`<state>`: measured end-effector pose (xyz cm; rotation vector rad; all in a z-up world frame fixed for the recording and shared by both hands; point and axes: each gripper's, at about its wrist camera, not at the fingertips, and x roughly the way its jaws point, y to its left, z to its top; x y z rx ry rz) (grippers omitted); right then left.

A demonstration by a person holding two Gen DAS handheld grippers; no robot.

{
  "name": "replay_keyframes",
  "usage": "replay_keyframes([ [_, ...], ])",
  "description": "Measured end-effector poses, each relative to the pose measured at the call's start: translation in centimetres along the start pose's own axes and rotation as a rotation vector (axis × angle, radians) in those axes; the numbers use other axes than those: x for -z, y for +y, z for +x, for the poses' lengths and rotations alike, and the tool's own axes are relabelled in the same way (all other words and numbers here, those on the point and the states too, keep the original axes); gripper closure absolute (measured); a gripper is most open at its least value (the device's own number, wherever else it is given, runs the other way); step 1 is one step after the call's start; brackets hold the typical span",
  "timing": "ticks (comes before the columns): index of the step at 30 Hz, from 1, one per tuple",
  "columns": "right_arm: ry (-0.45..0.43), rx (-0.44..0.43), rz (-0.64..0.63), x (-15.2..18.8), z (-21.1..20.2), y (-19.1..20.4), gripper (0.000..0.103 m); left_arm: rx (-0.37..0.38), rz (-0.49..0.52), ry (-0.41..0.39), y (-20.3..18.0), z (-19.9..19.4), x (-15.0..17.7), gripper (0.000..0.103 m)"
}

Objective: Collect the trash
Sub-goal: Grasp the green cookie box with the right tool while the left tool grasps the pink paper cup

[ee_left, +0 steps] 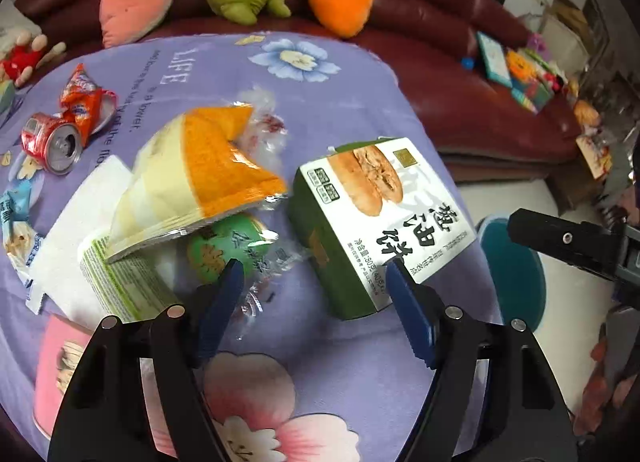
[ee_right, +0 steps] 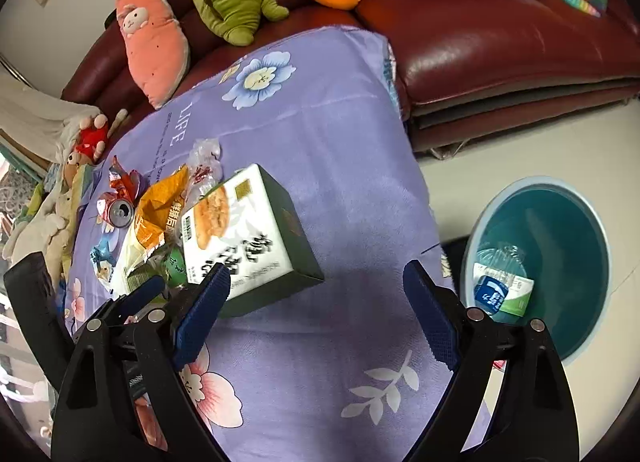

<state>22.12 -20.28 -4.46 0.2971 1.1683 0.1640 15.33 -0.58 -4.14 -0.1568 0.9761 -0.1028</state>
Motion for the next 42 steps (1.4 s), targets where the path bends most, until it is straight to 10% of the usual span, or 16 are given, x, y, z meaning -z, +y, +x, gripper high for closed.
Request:
replay_keyframes([
  [7,0.058,-0.143,0.02,-0.3,2.6,0.5,0.018,-0.156,0.003,0.01,3.2,-0.1,0.6,0.03],
  [16,0.074,-0.245,-0.017,-1.0,2.3,3.8,0.018,-0.113,-0.017,0.055,4.0,1.1,0.7,0.031],
  [26,0.144,-0.152,-0.142,-1.3,4.8,8.9,0.019,-0.051,-0.013,0.039,4.7,-0.7,1.9,0.029],
  [28,0.145,-0.124,-0.163,-0.8,5.2,9.4,0.042,-0.035,-0.006,0.026,5.0,-2.1,2.3,0.029],
  [33,0.102,-0.071,-0.215,0.7,3.5,10.8,0.042,0.008,0.02,-0.026,5.9,-6.0,3.2,0.023],
  [42,0.027,-0.025,-0.185,3.7,-0.6,9.6,0.042,-0.121,0.026,-0.041,11.9,-9.2,6.1,0.021],
])
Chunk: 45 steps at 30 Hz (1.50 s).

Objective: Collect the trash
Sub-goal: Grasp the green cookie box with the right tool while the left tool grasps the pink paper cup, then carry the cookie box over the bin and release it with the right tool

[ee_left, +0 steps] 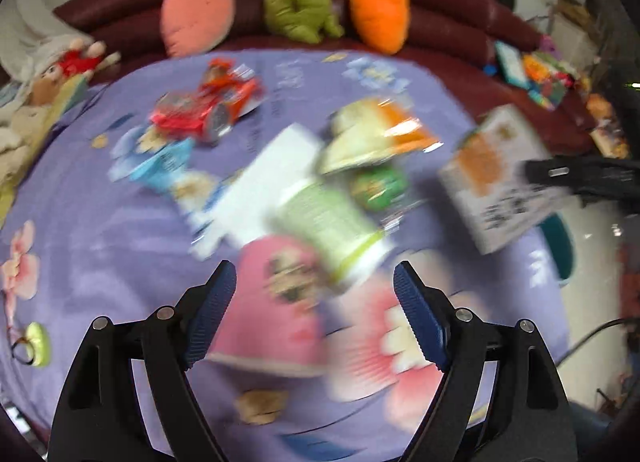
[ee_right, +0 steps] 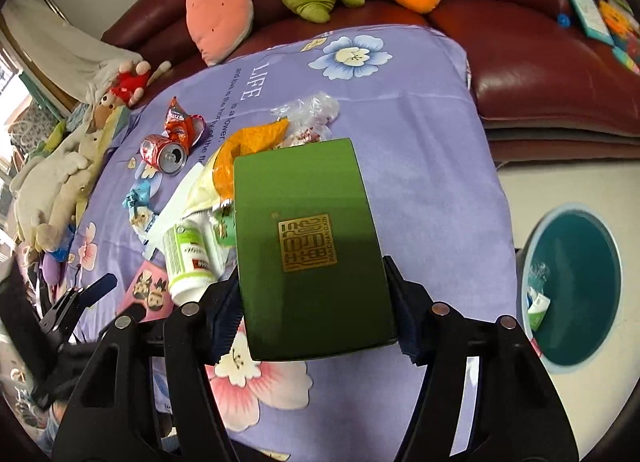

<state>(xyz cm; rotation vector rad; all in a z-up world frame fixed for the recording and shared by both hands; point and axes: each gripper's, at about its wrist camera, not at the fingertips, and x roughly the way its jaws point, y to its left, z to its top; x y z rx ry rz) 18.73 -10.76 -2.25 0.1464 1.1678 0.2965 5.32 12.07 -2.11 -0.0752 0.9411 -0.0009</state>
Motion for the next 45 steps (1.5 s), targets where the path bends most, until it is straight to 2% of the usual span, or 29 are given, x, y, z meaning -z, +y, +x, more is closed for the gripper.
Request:
replay_keyframes([
  [4,-0.005,-0.003,0.028,1.1,-0.5,-0.7,0.042,-0.022,-0.055,0.095,3.0,2.4,1.3,0.021],
  [6,-0.005,-0.005,0.039,1.4,-0.7,-0.8,0.042,-0.01,-0.077,0.129,3.5,3.4,1.6,0.021],
  [9,-0.01,-0.002,0.048,1.9,-1.1,-1.4,0.042,0.007,-0.087,0.144,3.5,4.2,2.0,0.021],
  [10,-0.013,-0.003,0.055,2.0,-1.3,-1.7,0.042,-0.002,-0.089,0.149,3.5,4.5,2.2,0.023],
  [11,-0.015,-0.004,0.062,2.1,-1.5,-1.9,0.042,-0.004,-0.093,0.158,3.4,4.7,2.4,0.032],
  [12,-0.019,-0.005,0.067,2.2,-1.6,-2.2,0.042,-0.005,-0.096,0.163,3.3,4.8,2.4,0.032],
  [13,-0.022,-0.006,0.072,2.3,-1.8,-2.5,0.042,-0.021,-0.088,0.146,3.1,4.4,2.4,0.036],
  [15,-0.033,-0.007,0.083,2.6,-2.3,-3.2,0.042,-0.059,-0.076,0.11,2.9,3.2,2.3,0.037],
  [18,-0.055,-0.013,0.109,2.9,-3.1,-4.5,0.042,-0.074,-0.097,0.067,3.1,1.2,1.6,0.037],
  [21,-0.084,-0.015,0.136,3.1,-4.0,-5.9,0.042,-0.073,-0.076,-0.008,2.1,-1.8,0.2,0.037],
  [23,-0.112,-0.006,0.152,3.4,-4.8,-7.0,0.042,-0.053,-0.042,-0.054,0.3,-3.6,-1.0,0.037],
  [27,-0.178,0.069,0.163,4.0,-6.8,-8.9,0.042,0.019,0.026,-0.085,-4.1,-4.2,-2.8,0.037],
  [34,-0.257,0.135,0.246,5.8,-9.8,-14.1,0.042,0.183,0.175,-0.054,-15.0,-1.7,-4.9,0.037],
  [37,-0.299,0.168,0.321,6.7,-11.3,-18.0,0.042,0.242,0.245,-0.018,-19.8,0.0,-5.3,0.037],
  [42,-0.335,0.225,0.441,8.5,-12.7,-23.7,0.042,0.306,0.359,0.027,-27.3,2.7,-5.7,0.037],
  [45,-0.335,0.25,0.485,9.1,-12.6,-26.4,0.042,0.32,0.398,0.045,-30.0,4.1,-5.9,0.037],
])
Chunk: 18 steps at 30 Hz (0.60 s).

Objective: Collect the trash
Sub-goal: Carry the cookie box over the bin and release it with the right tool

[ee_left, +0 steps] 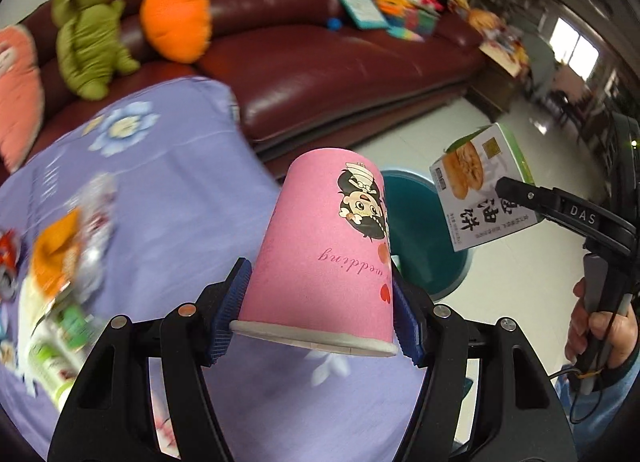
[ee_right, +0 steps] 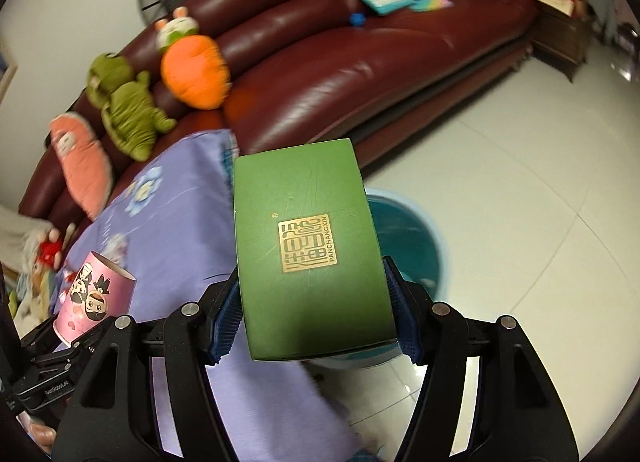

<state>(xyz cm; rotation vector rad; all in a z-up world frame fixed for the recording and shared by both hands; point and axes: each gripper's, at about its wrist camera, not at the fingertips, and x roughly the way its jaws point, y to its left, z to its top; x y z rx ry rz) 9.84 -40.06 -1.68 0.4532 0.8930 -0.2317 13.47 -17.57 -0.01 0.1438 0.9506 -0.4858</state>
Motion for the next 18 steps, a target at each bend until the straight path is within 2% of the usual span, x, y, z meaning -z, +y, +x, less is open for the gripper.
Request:
replay_keyframes([
  [7,0.045,0.036,0.028,-0.6,3.0,-2.7,0.039,0.024,0.045,0.041,-3.0,4.0,-1.9,0.036],
  [11,0.076,0.021,0.046,-0.6,4.5,-3.3,0.035,0.026,0.044,0.063,-3.5,5.6,-2.3,0.036],
  [18,0.072,0.034,0.044,-0.7,4.5,-4.2,0.03,0.031,0.041,0.096,-4.1,7.7,-2.5,0.036],
])
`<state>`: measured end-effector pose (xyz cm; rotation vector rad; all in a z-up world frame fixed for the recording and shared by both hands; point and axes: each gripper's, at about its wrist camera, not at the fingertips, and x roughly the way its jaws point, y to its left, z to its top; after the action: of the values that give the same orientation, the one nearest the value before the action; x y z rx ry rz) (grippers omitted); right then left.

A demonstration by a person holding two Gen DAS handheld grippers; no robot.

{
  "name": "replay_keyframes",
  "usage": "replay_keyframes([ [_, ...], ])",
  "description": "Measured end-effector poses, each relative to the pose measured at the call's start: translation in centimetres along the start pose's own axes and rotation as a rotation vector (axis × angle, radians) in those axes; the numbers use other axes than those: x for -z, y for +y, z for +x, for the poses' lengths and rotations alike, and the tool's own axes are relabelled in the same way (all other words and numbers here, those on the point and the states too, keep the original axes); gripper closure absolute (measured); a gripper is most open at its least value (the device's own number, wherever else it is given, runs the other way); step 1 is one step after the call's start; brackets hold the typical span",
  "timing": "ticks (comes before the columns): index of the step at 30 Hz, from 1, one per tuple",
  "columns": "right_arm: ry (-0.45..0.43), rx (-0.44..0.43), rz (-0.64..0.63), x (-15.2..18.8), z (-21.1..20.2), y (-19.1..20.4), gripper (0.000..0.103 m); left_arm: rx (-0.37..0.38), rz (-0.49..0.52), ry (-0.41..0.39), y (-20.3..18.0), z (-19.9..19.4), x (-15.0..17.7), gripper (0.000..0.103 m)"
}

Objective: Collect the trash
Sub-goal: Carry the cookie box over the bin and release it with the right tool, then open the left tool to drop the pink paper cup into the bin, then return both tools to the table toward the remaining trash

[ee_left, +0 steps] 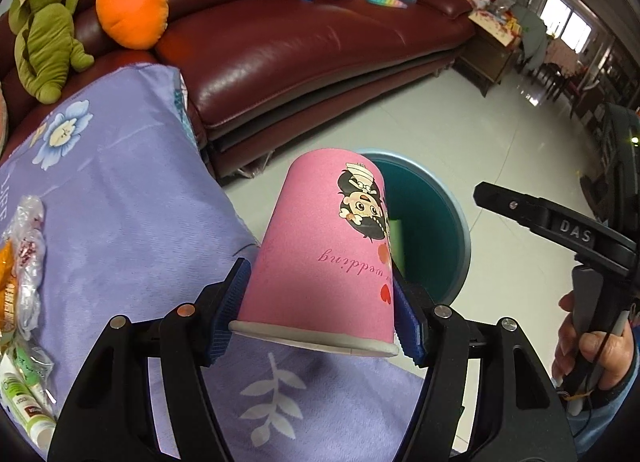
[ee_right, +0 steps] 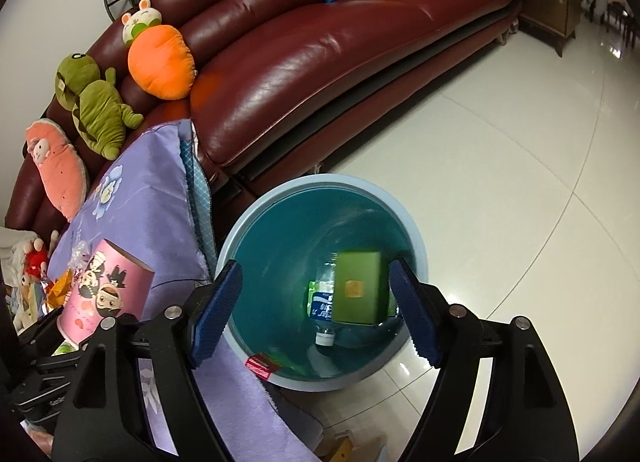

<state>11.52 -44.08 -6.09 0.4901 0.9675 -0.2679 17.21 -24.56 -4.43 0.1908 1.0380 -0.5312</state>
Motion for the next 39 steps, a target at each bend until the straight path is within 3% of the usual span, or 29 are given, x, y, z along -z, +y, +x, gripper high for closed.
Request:
replay_keyframes([
  [10,-0.003,0.021,0.027,0.0,-0.4,-1.0,0.027,0.026,0.041,0.033,-1.8,2.3,-0.4,0.035],
  [18,0.001,0.057,0.038,-0.2,-0.9,-1.6,0.026,0.007,0.077,0.034,-3.4,3.2,-0.8,0.02],
  [30,0.008,0.075,-0.007,0.3,-1.9,1.0,0.023,0.018,-0.001,0.031,0.1,1.0,1.2,0.02],
  [39,0.015,0.054,-0.083,1.4,-2.9,6.0,0.022,-0.003,-0.109,0.011,5.2,-2.8,4.4,0.02],
])
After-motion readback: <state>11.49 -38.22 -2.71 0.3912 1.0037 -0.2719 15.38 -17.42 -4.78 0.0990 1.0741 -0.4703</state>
